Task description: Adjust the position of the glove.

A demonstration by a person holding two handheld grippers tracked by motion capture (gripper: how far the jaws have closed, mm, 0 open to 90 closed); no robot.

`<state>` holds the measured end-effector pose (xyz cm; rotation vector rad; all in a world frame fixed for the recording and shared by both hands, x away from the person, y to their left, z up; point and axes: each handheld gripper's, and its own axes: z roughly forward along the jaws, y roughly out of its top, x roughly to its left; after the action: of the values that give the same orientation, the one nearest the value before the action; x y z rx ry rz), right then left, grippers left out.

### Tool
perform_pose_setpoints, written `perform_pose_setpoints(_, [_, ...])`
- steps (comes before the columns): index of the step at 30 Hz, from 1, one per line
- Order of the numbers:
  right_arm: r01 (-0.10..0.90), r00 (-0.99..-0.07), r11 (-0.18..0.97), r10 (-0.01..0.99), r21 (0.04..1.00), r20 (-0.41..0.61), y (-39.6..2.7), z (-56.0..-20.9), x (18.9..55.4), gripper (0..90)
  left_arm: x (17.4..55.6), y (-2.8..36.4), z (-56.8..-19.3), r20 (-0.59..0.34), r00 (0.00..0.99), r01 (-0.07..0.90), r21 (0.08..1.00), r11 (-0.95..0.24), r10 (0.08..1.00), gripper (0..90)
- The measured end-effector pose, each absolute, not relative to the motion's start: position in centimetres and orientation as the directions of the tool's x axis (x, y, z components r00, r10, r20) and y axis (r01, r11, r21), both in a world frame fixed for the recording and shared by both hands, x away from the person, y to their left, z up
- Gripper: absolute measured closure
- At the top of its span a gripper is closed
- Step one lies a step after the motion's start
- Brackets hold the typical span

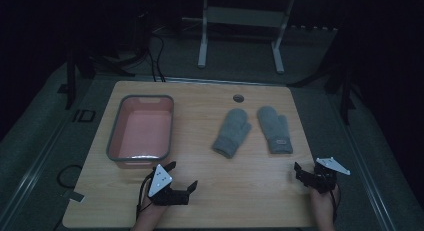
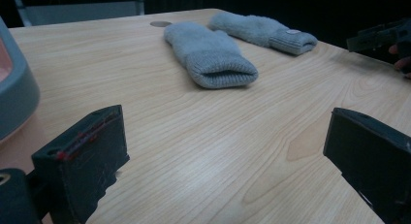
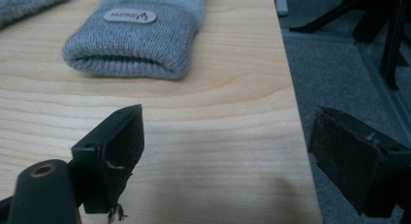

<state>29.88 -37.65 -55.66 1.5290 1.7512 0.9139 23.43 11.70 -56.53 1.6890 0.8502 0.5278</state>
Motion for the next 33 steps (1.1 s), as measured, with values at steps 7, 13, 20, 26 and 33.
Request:
perform_pose_setpoints(7, [0.611,-0.165,0.123,0.986,0.782,-0.026,-36.7,-55.6,29.9,13.2,23.5,11.6,-56.5,-0.084,0.649,0.265,0.957,-0.120,0.756,2.2])
perform_pose_setpoints(13, [0.618,-0.288,0.178,0.958,0.766,0.009,-35.2,-54.5,30.1,13.2,23.6,11.6,-56.6,-0.096,0.648,0.277,0.954,-0.116,0.756,2.2])
perform_pose_setpoints(20, [0.591,-0.361,0.215,0.932,0.777,0.016,-34.6,-52.2,31.2,14.3,23.5,11.7,-56.6,-0.101,0.643,0.288,0.950,-0.118,0.759,2.2])
perform_pose_setpoints(26, [0.549,-0.394,0.246,0.919,0.799,-0.012,-34.0,-49.9,32.1,13.4,23.5,11.7,-56.6,-0.100,0.644,0.289,0.950,-0.121,0.758,2.2])
perform_pose_setpoints(33, [0.532,-0.415,0.252,0.910,0.809,-0.011,-33.2,-47.1,33.5,13.4,23.4,11.5,-56.6,-0.083,0.646,0.292,0.945,-0.145,0.759,2.2])
